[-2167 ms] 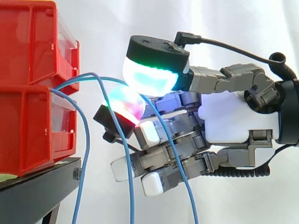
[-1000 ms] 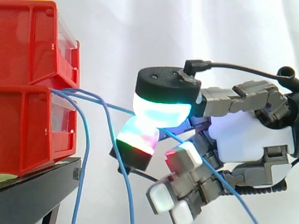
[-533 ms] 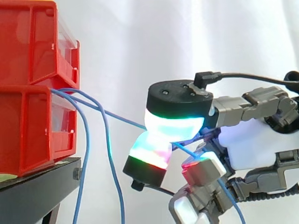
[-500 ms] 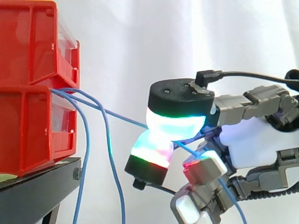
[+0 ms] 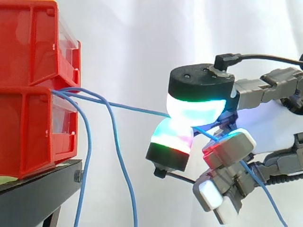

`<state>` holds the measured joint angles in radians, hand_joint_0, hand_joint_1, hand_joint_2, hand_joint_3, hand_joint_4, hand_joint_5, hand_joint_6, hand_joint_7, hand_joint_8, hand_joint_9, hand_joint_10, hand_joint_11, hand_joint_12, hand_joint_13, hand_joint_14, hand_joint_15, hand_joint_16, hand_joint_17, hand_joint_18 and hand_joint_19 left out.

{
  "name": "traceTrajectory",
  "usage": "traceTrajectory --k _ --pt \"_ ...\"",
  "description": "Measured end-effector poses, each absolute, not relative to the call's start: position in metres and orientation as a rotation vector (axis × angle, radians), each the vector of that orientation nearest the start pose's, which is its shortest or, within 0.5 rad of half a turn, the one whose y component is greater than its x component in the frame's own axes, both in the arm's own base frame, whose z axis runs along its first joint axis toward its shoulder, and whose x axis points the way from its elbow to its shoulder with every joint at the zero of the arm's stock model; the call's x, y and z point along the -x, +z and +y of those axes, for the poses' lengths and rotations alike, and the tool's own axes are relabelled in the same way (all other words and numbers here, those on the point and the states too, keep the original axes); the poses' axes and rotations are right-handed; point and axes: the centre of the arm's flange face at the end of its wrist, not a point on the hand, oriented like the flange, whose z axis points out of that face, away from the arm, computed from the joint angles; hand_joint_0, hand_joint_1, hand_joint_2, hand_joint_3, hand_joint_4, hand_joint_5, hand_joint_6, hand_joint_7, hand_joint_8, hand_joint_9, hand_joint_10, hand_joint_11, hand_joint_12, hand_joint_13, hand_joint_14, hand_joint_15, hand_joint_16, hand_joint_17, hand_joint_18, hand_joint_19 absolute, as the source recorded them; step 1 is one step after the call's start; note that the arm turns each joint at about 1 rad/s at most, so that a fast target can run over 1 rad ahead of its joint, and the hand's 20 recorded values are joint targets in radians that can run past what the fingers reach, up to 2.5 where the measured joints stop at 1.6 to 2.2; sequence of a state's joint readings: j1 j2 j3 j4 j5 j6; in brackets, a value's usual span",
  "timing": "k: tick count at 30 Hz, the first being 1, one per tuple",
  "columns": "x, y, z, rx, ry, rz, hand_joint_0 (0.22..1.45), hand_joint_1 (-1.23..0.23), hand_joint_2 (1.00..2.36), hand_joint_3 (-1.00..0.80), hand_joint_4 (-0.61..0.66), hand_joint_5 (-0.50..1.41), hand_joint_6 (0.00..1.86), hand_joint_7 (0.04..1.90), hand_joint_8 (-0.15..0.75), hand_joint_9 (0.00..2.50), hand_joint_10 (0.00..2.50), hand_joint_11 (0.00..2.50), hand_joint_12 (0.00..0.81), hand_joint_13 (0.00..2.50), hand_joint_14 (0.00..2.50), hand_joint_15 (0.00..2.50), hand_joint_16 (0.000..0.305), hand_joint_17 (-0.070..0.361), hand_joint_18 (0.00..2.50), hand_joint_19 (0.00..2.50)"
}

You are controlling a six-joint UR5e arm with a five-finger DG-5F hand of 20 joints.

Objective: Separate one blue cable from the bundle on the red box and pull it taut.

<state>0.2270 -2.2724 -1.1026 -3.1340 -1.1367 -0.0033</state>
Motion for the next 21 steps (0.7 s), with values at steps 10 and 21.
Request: traceTrajectory --k 10,21 --pt "-0.7386 0.2856 -0.0076 -1.399 0.883 1.250 0.58 -0.82 1.02 -0.04 0.06 -0.07 0.89 1.31 0.407 1.29 0.01 1.17 0.446 1.07 0.02 0.57 0.047 0.105 0.98 0.40" --pt "-0.7436 0.2821 -0.0029 -1.368 0.922 1.214 0.55 -0.75 1.04 -0.02 -0.01 -0.05 0.88 1.28 0.450 1.37 0.01 1.04 0.497 1.13 0.02 0.56 0.058 0.130 1.07 0.38"
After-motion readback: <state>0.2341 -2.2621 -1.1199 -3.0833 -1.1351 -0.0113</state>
